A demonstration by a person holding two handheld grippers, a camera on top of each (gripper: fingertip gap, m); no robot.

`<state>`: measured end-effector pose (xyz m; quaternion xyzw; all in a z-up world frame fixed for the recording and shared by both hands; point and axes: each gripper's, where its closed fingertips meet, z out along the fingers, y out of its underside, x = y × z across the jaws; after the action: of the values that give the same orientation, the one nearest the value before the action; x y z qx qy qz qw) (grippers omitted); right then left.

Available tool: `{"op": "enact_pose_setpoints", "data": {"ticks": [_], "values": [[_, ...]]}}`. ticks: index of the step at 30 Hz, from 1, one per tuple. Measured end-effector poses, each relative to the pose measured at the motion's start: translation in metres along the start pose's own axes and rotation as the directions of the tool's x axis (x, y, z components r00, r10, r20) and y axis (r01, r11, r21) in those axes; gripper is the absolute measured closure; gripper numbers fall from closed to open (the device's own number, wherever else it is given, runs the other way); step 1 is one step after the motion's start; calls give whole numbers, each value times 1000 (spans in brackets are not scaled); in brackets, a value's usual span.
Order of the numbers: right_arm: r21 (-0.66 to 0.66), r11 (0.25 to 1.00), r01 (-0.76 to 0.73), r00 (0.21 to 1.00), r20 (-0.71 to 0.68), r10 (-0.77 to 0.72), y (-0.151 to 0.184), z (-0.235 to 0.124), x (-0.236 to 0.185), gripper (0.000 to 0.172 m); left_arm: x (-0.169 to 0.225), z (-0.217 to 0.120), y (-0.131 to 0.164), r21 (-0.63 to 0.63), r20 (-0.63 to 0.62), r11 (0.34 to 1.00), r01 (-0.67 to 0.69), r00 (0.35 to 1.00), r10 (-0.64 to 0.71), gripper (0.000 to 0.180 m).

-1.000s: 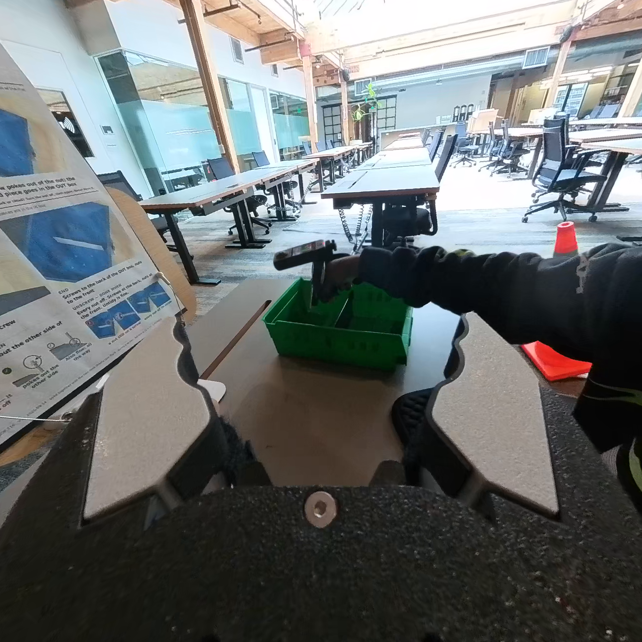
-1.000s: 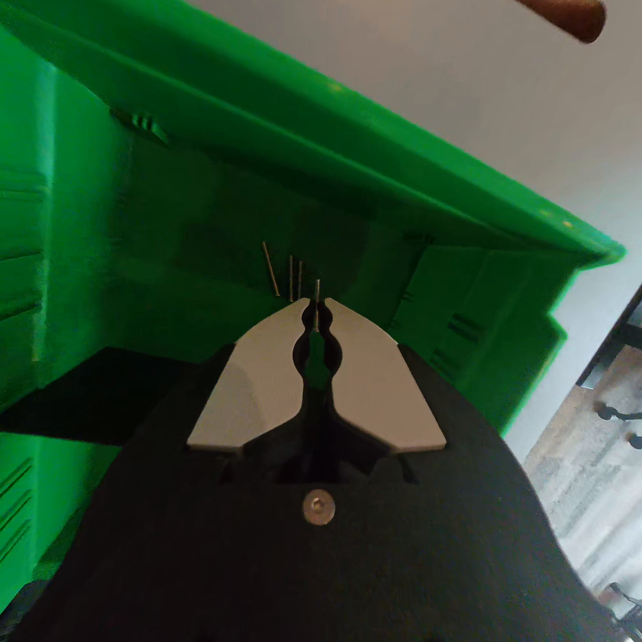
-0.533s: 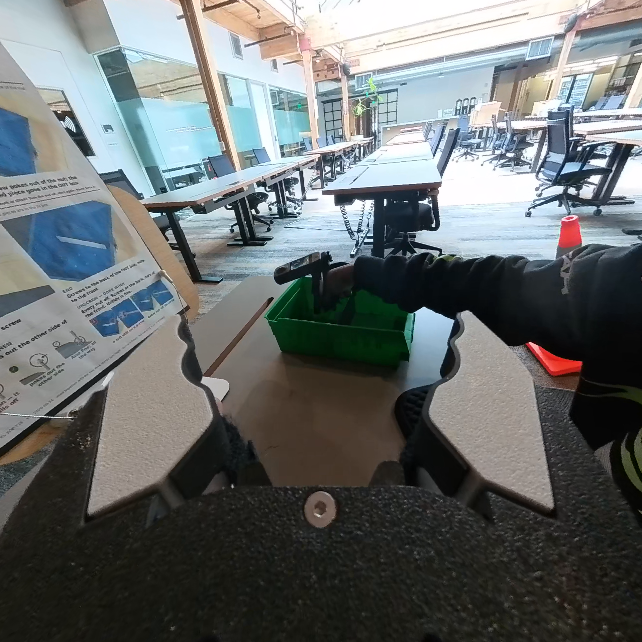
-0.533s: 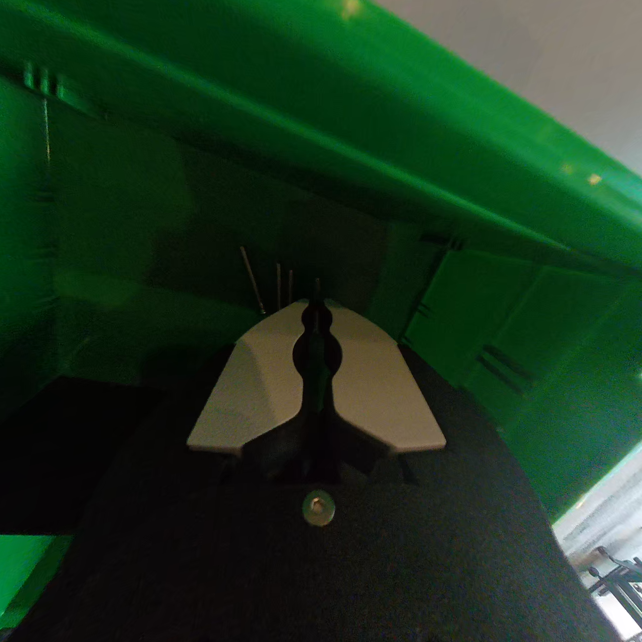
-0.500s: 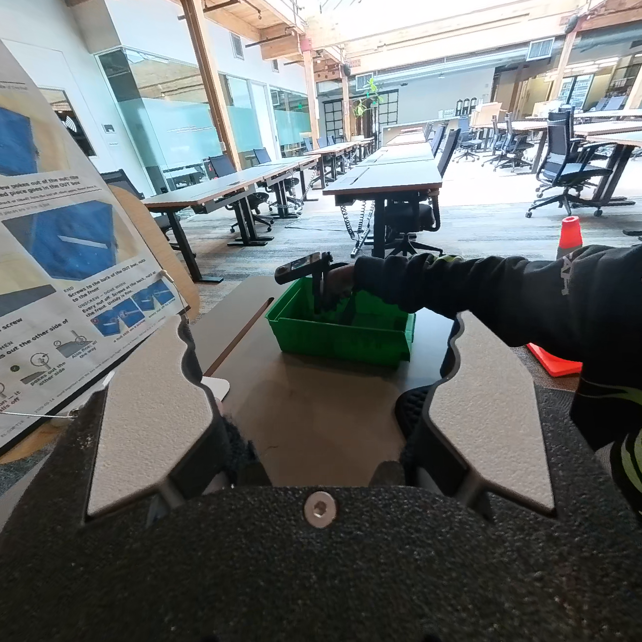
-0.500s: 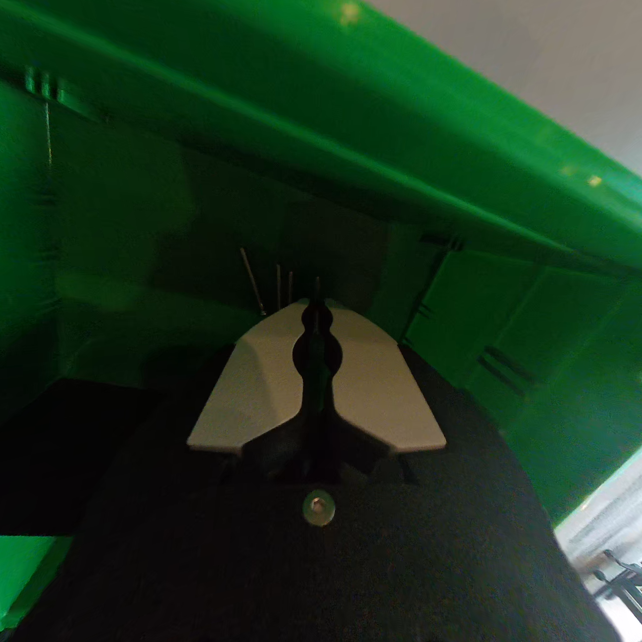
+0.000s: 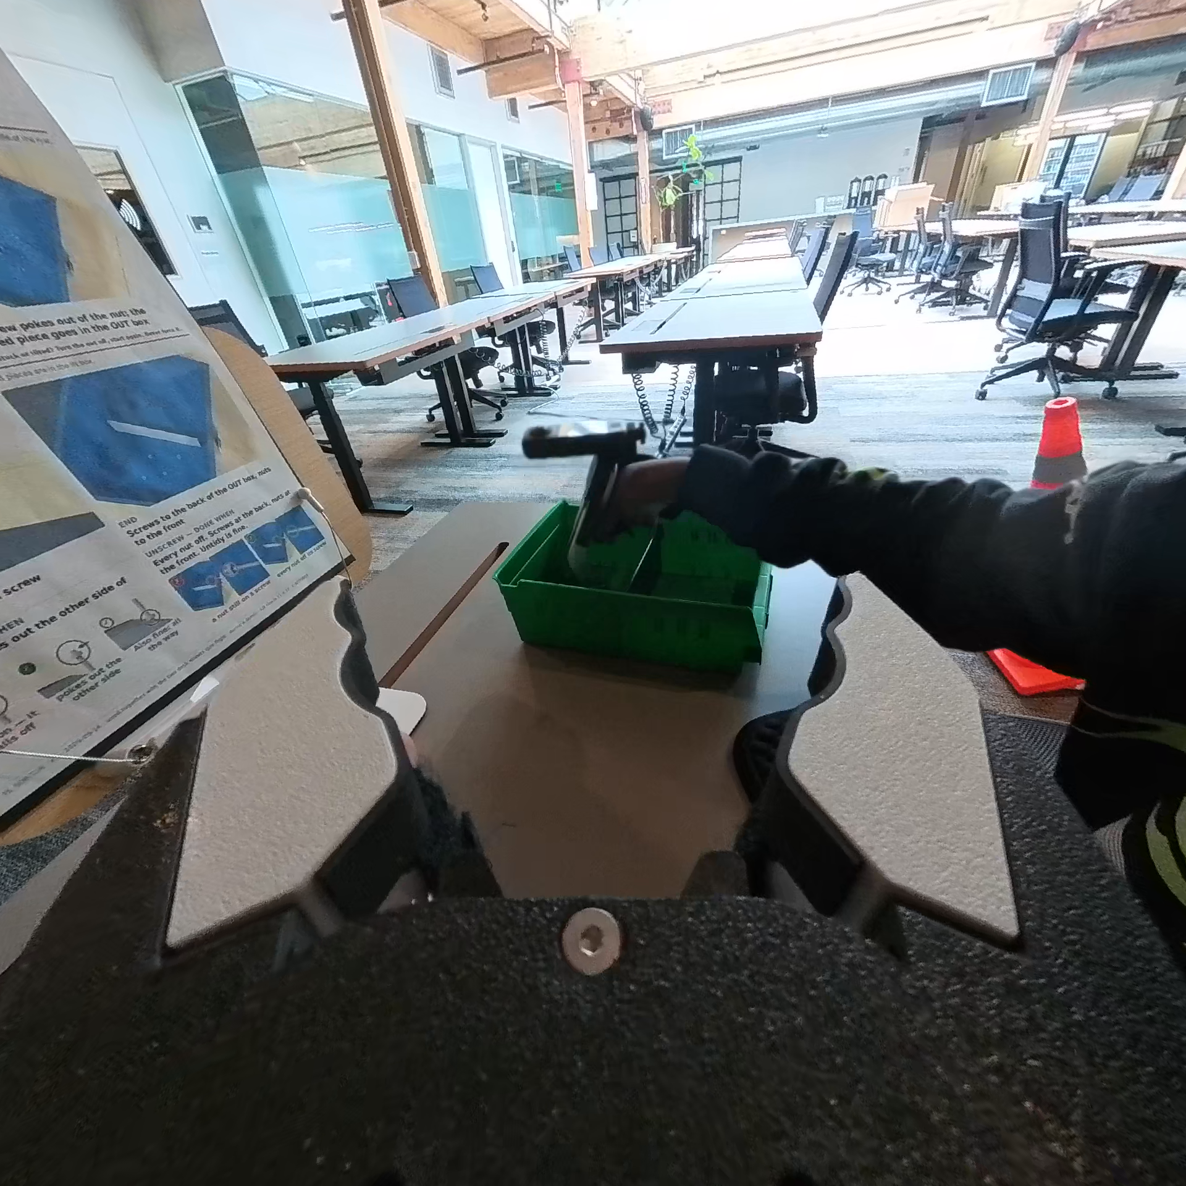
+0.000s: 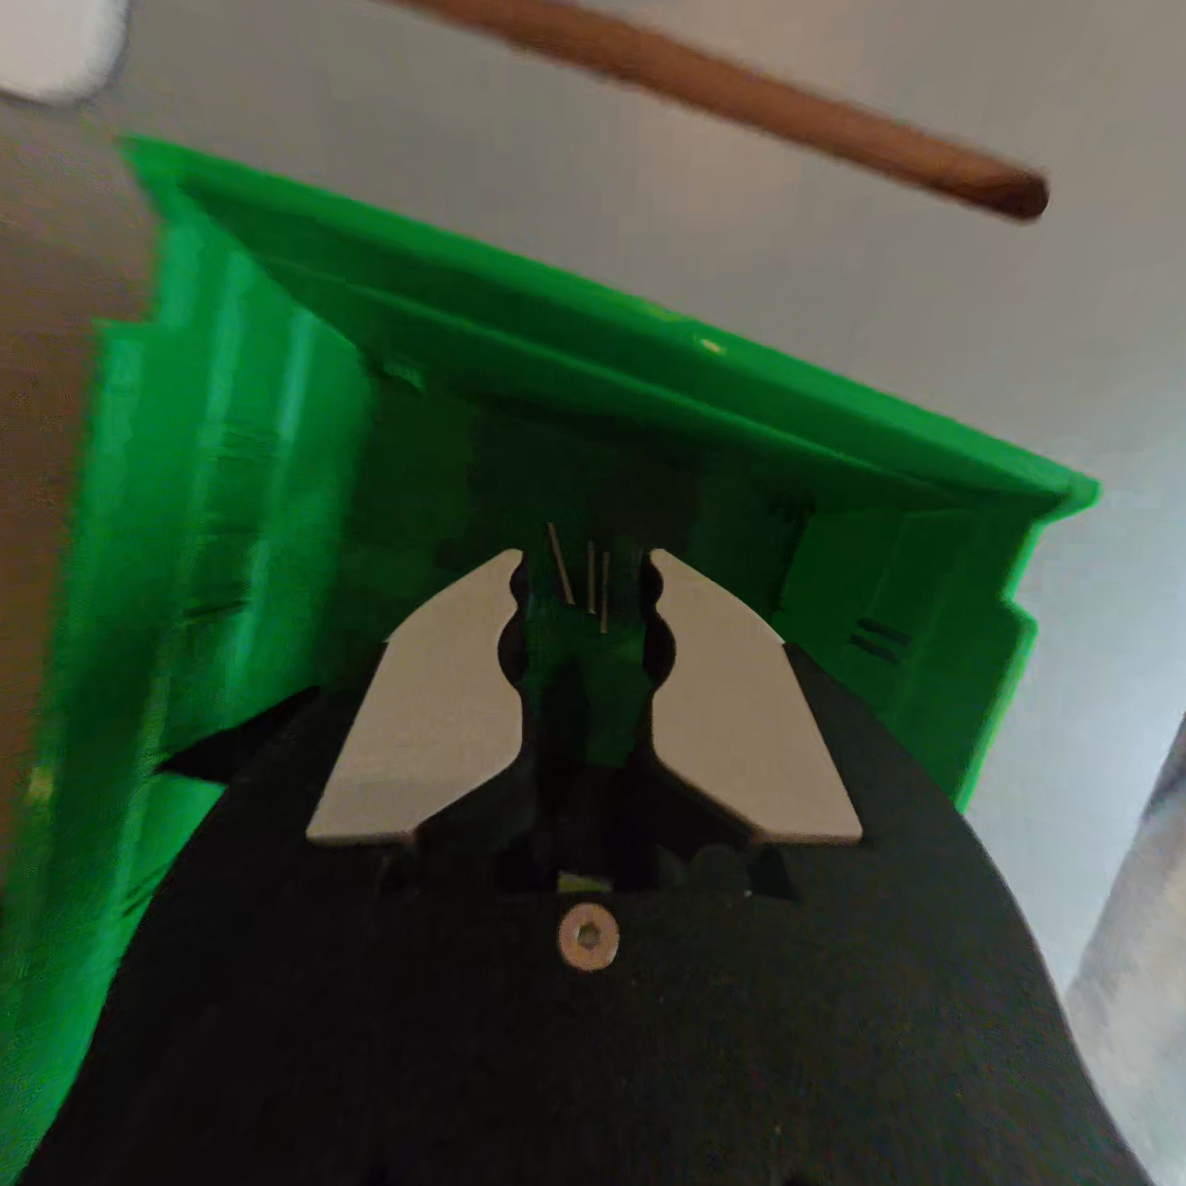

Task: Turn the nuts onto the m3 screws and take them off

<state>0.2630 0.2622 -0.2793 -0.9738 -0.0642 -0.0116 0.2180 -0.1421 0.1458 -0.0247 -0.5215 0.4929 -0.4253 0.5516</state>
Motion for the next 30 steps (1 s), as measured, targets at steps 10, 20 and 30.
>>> {"op": "enact_pose_setpoints", "data": {"ticks": [10, 20, 30], "values": [[547, 837, 27, 994, 75, -81, -32, -125, -76, 116, -3, 0, 0, -2, 20, 1000, 5, 1000, -5, 52], [742, 645, 184, 982, -103, -161, 4, -211, -142, 105, -19, -14, 4, -96, 204, 995, 10, 979, 10, 60], [755, 638, 152, 988, -143, -66, 63, -203, -168, 104, -24, -124, 76, -259, 604, 955, 144, 796, 44, 67]]}}
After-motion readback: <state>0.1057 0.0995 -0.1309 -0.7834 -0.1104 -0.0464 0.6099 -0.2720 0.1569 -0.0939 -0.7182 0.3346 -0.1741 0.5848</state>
